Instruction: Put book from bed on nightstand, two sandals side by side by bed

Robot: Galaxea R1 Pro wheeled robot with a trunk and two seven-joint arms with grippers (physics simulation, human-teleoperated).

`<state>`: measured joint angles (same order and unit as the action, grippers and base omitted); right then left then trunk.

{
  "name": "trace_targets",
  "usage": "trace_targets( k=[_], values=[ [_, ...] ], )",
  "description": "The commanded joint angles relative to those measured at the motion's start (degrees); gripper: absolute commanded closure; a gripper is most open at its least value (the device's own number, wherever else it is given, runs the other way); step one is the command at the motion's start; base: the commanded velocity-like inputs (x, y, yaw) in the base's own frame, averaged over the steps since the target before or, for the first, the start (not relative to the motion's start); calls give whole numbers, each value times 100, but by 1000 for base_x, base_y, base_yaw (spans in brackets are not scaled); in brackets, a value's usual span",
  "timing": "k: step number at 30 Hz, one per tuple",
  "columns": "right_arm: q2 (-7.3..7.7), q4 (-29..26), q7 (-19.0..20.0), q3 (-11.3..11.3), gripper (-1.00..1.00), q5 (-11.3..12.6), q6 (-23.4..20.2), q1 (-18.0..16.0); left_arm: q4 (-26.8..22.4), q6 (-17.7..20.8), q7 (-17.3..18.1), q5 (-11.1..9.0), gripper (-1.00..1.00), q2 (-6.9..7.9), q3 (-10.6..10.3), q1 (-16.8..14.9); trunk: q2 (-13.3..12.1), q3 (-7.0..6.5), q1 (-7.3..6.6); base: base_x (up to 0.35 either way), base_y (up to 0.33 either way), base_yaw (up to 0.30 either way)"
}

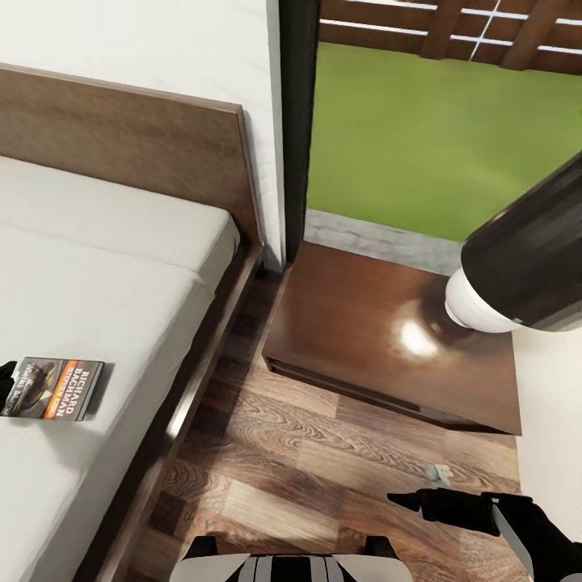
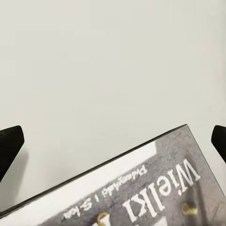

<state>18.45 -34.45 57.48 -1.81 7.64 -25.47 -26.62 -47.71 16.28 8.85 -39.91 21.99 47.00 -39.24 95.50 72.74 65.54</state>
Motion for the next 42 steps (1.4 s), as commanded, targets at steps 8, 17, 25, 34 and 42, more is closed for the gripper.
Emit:
trace_targets(
  k=[8, 17, 25, 34, 42],
  values=[
    [1, 0, 7, -4, -100, 32, -46, -1, -2, 51, 21, -43, -100, -1, 25, -5, 1, 2, 0, 0, 0, -2],
    [1, 0, 8, -4, -100, 36, -47, -2, -2, 51, 21, -43, -100, -1, 27, -5, 1, -7, 0, 0, 0, -72],
    [1, -8, 8, -4, -100, 36, -45, -1, -2, 51, 21, -43, -100, -1, 29, -5, 1, -12, 0, 0, 0, -34],
    [1, -9, 9, -4, -100, 36, -46, -1, -2, 51, 21, -43, -100, -1, 29, -5, 1, -34, 0, 0, 0, -65],
    [1, -9, 9, -4, -100, 36, -46, -1, -5, 52, 21, -43, -100, -1, 29, -5, 1, -47, 0, 0, 0, -77]
  ],
)
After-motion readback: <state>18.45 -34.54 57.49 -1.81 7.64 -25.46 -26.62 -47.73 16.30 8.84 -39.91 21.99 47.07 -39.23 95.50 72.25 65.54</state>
